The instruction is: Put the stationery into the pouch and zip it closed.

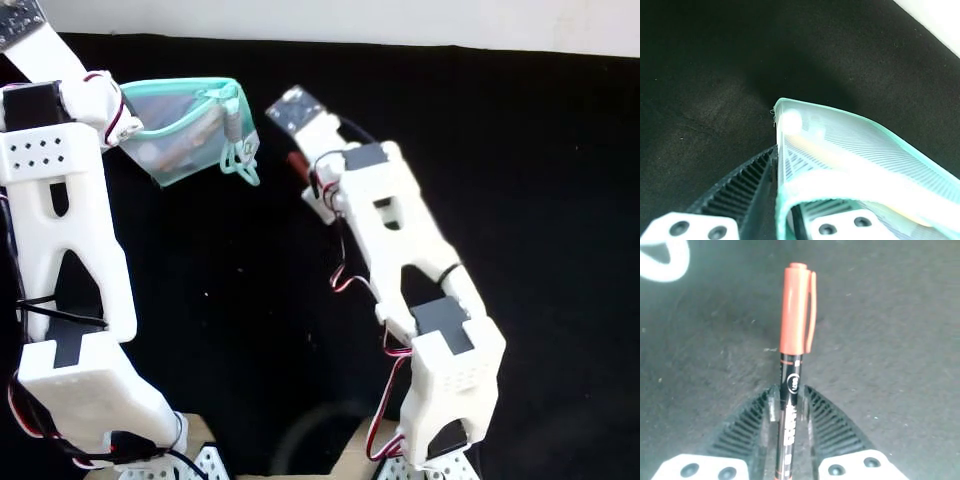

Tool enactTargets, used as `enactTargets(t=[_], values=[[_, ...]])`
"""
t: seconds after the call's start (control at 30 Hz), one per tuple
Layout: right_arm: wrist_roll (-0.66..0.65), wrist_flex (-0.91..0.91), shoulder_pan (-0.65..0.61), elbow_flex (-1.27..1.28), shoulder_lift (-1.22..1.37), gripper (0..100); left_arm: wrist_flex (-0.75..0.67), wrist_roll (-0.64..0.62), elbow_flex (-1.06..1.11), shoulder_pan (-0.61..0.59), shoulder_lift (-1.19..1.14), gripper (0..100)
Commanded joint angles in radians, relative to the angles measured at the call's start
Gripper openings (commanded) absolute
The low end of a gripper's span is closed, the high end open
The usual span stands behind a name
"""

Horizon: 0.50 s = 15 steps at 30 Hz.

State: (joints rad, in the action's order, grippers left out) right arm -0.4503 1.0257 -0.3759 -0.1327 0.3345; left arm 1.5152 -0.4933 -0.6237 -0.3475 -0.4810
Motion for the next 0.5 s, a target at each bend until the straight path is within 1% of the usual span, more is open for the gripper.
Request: enactTargets(t=[0.0, 0.1, 0.47], values=[[0.054, 0.033, 0.018, -0.111, -0.016, 0.8, -0.025, 0.017, 0.012, -0.054, -0.093, 1], [0.071, 0.076, 0.015, -0.183, -0.016, 0.8, -0.025, 0.017, 0.012, -0.053, -0.093, 1], [0.071, 0.295, 0.013, -0.481, -0.015, 0.8, -0.025, 0.017, 0.012, -0.047, -0.094, 1]])
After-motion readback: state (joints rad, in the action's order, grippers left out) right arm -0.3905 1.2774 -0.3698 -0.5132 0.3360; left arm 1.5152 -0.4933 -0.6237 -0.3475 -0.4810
